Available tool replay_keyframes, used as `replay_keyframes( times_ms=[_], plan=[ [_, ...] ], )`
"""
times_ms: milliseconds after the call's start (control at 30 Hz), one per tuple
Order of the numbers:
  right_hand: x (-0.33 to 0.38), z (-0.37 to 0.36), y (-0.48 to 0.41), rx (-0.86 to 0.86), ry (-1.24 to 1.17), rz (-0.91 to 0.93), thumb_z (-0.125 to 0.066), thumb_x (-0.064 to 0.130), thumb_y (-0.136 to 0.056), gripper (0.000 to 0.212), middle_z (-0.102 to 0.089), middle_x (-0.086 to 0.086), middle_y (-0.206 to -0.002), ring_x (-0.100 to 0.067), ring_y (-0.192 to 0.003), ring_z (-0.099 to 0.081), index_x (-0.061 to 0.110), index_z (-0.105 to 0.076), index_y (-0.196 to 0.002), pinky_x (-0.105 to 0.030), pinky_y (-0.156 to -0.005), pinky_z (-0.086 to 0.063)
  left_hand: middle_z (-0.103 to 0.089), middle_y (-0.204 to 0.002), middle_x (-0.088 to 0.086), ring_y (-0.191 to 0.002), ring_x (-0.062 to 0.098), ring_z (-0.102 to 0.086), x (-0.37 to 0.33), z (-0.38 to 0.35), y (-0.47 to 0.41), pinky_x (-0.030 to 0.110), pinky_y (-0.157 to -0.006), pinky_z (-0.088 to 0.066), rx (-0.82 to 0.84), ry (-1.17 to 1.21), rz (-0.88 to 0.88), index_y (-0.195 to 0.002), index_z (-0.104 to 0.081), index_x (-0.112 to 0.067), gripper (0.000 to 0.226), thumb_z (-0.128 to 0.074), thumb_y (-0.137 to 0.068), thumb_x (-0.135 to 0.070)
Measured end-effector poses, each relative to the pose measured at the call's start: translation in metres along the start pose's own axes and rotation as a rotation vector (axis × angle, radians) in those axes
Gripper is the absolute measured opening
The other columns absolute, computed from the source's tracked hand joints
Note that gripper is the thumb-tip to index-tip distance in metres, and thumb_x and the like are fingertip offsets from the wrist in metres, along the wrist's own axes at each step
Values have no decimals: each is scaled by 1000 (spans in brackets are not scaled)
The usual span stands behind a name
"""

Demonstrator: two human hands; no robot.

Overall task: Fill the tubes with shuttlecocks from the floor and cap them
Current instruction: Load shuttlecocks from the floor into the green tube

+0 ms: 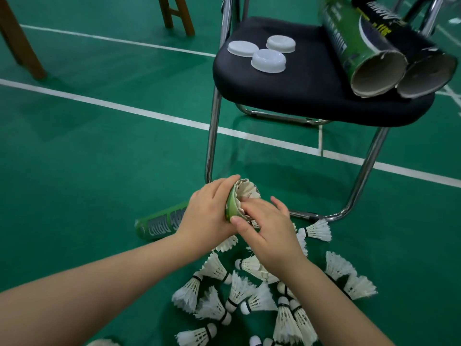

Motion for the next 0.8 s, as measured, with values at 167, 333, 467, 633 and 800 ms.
replay_keyframes(
  times_ms=[167,333,467,633,800],
  plan=[
    [4,-2,-6,220,35,2,-31,65,-78,58,-56,13,-125,-3,-118,-43,30,-59,-113,-37,-105,-29,-54,-125,5,-113,23,-48,2,-1,2,38,-94,-34,40,17,28,-132,-43,-13,79,-72,-64,-42],
    [1,-13,-7,448,-59,-88,-54,63,-75,45,-58,11,-109,-6,-99,-52,28,-61,-102,-32,-85,-48,-54,-123,1,-112,19,-48,-2,-4,5,39,-96,-37,70,95,87,-130,-46,-17,87,-53,-53,-57],
    [-3,-30,0,699,-45,-159,-59,62,-75,48,-65,4,-100,-12,-97,-56,22,-66,-102,-36,-87,-50,-59,-118,6,-108,26,-55,-6,-21,16,52,-87,-45,128,30,-56,-126,-44,-16,67,-53,-65,-43],
    [-9,-23,7,414,-96,-152,-57,59,-77,37,-57,3,-95,-12,-86,-54,25,-60,-91,-32,-73,-48,-57,-121,4,-110,25,-53,-3,-23,17,46,-91,-42,130,3,-42,-128,-43,-19,68,-49,-65,-42],
    [-34,4,23,-8,-374,-154,-54,40,-82,27,-63,10,-94,-4,-88,-57,24,-65,-100,-24,-76,-49,-57,-119,5,-108,25,-52,-7,-31,9,49,-92,-42,128,-11,6,-129,-45,-16,77,-64,-64,-53]
  ],
)
Point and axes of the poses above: each hand's wrist, its own y-axis away from the middle knuckle, its own z-axis out of the back of the hand, x = y × z, the point moved 7 cm from there along -y, towards the middle knuckle
